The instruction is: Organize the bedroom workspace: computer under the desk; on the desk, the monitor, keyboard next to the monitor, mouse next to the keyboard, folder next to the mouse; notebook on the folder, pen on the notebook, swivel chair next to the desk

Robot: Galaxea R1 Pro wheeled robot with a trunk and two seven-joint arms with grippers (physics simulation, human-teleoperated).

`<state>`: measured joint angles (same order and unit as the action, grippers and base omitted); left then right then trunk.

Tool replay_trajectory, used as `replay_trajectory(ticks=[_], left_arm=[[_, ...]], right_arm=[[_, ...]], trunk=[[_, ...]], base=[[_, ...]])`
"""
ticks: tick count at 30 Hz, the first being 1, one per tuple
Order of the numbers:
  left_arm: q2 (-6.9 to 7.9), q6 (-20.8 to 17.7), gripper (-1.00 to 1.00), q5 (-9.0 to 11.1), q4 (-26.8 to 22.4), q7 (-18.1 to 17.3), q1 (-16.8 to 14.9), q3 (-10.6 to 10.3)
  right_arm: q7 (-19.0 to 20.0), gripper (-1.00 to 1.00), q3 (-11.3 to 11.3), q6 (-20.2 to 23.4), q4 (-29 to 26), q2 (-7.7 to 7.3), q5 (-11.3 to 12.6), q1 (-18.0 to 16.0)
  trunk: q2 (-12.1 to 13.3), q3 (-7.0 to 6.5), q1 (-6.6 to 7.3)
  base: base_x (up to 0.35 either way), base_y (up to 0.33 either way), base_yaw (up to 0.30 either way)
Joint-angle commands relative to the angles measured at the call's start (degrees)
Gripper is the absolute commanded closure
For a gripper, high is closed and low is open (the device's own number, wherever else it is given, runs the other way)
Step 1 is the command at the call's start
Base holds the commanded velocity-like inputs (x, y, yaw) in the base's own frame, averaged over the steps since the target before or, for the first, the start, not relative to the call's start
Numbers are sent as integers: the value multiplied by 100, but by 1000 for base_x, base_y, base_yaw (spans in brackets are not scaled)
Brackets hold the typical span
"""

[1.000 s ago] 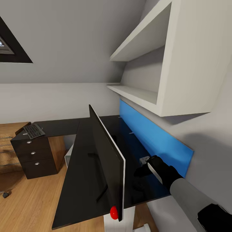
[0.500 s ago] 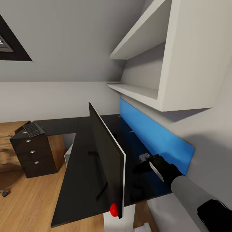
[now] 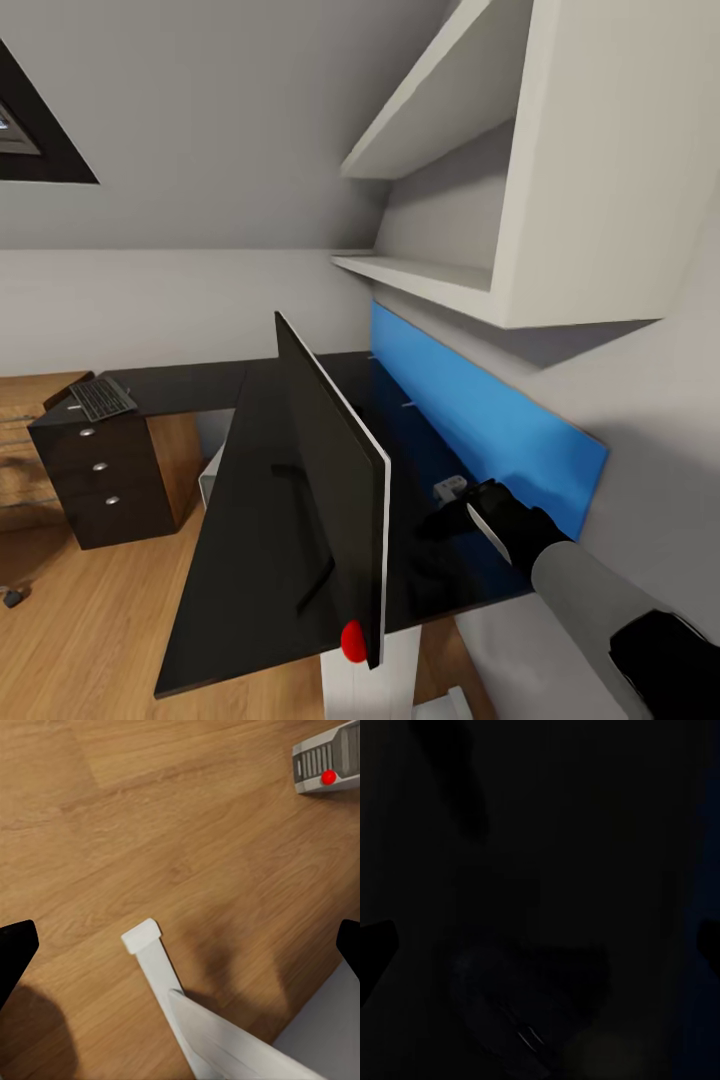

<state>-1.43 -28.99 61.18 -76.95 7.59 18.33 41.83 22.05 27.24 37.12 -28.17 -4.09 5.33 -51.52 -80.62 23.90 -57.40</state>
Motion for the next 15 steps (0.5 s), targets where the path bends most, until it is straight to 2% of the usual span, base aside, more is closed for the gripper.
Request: replay_trajectory(ticks=[1,15], left_arm=[[-5,-28,-100,61,-13,49,-3,5],[-31,-35,-100,109,-13,41,-5,20]], right_arm=[[-12,-100,38,27,-8,-5,52,-6],[88,-100,48,99,16,67,55,-3]], trunk=[[-45,24,-23],[-45,24,-23]], base=[[0,0,0],[0,0,0]])
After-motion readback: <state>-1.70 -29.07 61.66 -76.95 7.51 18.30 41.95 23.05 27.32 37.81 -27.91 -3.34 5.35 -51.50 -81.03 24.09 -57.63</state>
